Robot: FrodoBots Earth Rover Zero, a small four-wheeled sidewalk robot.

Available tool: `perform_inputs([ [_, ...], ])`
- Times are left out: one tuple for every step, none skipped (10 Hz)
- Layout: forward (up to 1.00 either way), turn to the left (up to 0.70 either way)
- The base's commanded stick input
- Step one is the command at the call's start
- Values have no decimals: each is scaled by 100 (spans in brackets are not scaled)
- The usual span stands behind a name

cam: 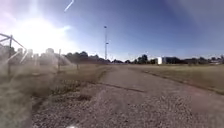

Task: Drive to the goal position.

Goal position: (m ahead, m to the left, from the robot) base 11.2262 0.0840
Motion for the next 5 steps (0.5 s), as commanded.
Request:
perform_inputs([
  [50, 0],
  [50, 0],
  [50, 0],
  [50, 0],
  [50, 0],
])
